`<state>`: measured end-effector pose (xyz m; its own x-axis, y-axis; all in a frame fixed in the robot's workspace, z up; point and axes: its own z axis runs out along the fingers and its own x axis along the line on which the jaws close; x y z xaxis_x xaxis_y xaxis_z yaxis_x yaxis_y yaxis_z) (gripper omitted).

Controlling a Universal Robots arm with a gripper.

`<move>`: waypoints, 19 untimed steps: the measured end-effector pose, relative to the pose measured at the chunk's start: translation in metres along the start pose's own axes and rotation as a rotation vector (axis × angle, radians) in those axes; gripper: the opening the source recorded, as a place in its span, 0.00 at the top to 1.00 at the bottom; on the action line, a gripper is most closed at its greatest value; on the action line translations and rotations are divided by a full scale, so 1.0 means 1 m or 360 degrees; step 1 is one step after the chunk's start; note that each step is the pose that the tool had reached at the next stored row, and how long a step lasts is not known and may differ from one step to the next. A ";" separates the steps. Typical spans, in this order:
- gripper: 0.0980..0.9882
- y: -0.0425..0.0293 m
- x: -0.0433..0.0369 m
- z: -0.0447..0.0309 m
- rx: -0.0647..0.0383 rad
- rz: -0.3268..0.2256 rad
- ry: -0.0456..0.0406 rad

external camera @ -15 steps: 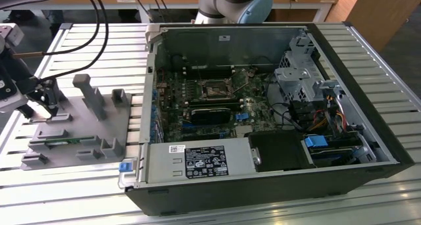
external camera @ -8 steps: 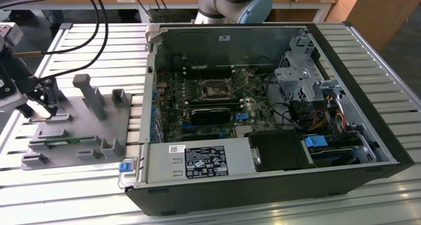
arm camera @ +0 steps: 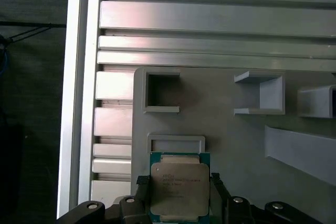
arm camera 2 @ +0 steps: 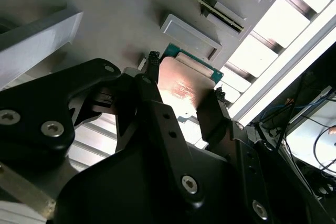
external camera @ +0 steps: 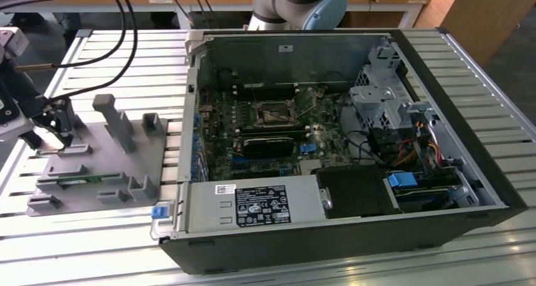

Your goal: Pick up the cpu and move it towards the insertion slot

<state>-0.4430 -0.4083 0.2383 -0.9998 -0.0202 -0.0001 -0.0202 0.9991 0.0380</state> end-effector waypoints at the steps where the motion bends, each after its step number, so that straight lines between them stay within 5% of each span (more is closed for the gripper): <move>1: 0.51 0.0000 0.0000 -0.0002 0.0000 0.0000 0.0000; 19: 0.51 0.0002 0.0000 -0.0051 0.0000 0.0000 0.0000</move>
<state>-0.4431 -0.4083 0.2434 -0.9998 -0.0202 -0.0001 -0.0202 0.9991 0.0380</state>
